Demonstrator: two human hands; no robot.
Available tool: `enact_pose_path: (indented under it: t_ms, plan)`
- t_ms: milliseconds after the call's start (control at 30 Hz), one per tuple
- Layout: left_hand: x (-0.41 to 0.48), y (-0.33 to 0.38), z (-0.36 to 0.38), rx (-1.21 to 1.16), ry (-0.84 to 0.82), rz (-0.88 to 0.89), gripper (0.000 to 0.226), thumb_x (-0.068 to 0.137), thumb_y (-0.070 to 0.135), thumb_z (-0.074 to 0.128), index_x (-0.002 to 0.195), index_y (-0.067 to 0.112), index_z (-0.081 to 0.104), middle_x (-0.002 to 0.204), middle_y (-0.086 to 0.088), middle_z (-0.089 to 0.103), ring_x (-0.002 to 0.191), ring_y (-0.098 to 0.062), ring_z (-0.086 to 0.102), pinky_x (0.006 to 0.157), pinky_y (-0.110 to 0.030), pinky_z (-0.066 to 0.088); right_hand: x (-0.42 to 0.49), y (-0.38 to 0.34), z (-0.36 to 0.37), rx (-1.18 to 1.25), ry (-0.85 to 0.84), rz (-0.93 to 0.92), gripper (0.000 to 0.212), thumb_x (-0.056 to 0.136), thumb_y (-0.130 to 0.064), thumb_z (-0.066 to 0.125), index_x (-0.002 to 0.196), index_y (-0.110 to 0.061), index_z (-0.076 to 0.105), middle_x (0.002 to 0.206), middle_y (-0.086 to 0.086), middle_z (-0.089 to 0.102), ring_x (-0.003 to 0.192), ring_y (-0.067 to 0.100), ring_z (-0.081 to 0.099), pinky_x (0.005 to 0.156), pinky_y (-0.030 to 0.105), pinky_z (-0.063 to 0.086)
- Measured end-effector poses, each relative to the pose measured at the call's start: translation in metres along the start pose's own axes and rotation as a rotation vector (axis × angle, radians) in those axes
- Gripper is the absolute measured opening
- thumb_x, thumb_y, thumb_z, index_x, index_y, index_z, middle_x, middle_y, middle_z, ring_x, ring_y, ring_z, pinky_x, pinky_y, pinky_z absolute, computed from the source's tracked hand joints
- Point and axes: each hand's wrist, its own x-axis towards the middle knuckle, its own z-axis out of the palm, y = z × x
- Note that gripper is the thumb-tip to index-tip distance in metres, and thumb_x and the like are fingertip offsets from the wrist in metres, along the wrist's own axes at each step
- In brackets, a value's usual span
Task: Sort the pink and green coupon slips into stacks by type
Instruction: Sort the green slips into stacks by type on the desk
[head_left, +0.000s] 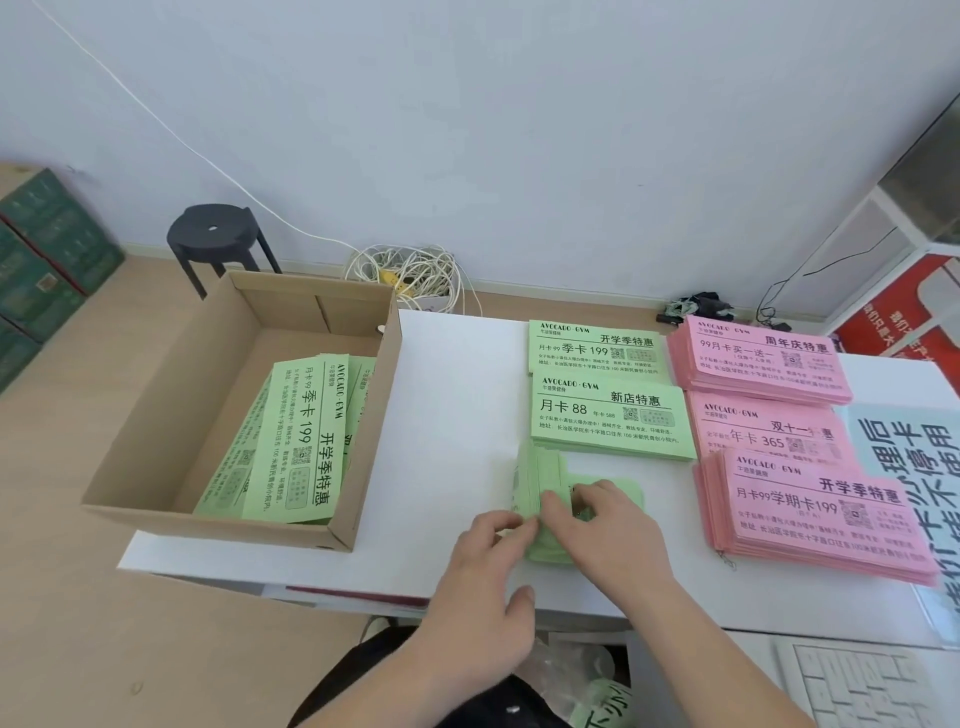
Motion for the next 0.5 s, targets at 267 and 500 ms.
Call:
enact_pose_path:
  t_ms: [267,500]
  plan:
    - [0.004,-0.005,-0.006,0.013,-0.034,0.021,0.069,0.094,0.021,0.053,0.157,0.04,0.032,0.159,0.036,0.016,0.145,0.014,0.02,0.121,-0.021,0.025,-0.002,-0.003,0.003,0.034,-0.009,0.002,0.058,0.084,-0.081,0.049,0.071,-0.025,0.056,0.09,-0.01,0.055,0.08,0.01,0.06,0.07,0.031,0.042]
    - [-0.005,-0.004,0.004,0.33,-0.167,0.139,0.079,0.093,0.015,0.044,0.16,0.042,0.015,0.17,0.015,-0.004,0.15,-0.01,0.014,0.122,-0.026,0.023,-0.001,0.001,0.007,-0.044,0.024,0.006,0.049,0.092,-0.062,0.049,0.076,-0.017,0.058,0.086,-0.005,0.052,0.075,0.013,0.06,0.077,0.035,0.05]
